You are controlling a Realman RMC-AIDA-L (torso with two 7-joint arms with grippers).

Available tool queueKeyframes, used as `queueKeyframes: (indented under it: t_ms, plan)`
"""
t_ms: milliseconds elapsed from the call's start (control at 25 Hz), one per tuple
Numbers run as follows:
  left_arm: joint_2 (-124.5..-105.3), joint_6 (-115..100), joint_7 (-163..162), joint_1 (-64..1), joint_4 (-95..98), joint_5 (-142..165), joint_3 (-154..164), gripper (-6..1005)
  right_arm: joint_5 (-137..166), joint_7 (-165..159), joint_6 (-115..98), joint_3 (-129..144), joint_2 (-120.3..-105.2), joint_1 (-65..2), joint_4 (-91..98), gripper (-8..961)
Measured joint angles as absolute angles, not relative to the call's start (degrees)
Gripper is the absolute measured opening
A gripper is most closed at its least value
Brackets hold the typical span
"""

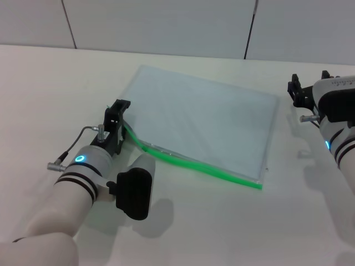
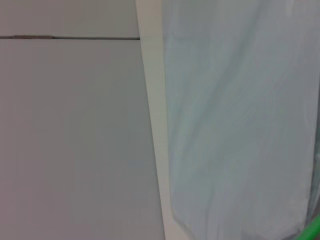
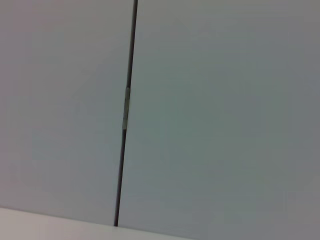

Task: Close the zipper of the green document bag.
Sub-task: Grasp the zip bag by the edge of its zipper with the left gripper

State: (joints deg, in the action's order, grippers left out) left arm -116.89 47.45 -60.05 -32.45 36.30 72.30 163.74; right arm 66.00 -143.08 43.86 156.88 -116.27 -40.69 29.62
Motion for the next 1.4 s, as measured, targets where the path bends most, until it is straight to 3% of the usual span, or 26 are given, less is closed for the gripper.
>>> queueKeyframes:
  t_ms: [440, 560, 1000, 1400]
  plan:
    - [-116.89, 47.63, -60.03, -32.61, 37.03, 72.91, 163.72, 562, 66.0, -143.08, 43.86, 156.88, -116.28, -40.69, 29.63, 669]
    - [-116.89, 48.33, -60.03, -32.74, 37.81, 72.49, 163.53, 314, 66.0, -143.08, 43.86, 156.88, -116.27, -40.69, 29.69, 669]
    - [-116.78, 52.16, -61.51, -33.27, 39.24, 71.75, 163.42, 174, 66.0, -143.08, 43.86, 157.26, -116.31, -40.69, 29.85, 668]
    - [-116.88, 52.61, -64.46, -33.38, 39.33, 72.51, 163.66, 134, 66.56, -143.08, 43.18, 157.5, -116.36, -40.77, 30.5, 667]
